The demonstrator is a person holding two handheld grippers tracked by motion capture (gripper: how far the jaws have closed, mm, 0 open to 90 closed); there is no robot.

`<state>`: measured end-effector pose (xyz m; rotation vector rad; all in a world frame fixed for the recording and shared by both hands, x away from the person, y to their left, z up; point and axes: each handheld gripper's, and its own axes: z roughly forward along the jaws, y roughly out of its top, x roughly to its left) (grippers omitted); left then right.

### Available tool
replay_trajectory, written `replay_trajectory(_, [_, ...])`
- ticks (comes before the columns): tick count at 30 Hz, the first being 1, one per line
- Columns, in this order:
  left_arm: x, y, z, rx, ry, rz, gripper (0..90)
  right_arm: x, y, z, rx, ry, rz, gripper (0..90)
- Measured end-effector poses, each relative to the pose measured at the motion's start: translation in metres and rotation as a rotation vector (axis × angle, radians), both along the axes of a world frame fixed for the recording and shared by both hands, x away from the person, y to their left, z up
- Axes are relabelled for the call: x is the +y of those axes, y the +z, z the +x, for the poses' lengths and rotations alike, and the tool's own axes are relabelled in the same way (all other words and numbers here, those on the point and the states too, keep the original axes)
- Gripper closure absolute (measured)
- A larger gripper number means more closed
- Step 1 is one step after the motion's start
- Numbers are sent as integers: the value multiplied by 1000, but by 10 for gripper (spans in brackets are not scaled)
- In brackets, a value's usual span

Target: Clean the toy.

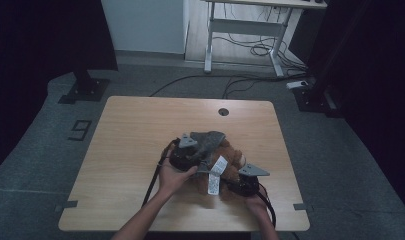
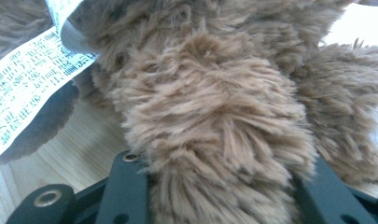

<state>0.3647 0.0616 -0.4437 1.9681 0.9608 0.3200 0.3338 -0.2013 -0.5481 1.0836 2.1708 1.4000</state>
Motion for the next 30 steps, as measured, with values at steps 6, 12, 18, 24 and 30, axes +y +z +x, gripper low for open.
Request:
replay_trajectory(6, [47, -10, 0, 27, 52, -75, 765, 3, 0, 0, -6, 6, 1, 586])
replay_trajectory(12, [72, -6, -3, 6, 100, -87, 762, 4, 0, -1, -5, 4, 1, 586])
replay_trajectory(18, [99, -12, -6, 1, 161, -66, 761, 3, 0, -1, 1, 3, 2, 587])
replay_trajectory(24, [120, -38, -6, 79, 190, -28, 757, 2, -1, 0, 11, -3, 5, 587])
replay_trajectory(30, [118, -65, -3, 148, 191, 45, 757, 1, -1, 1, 22, -10, 11, 588])
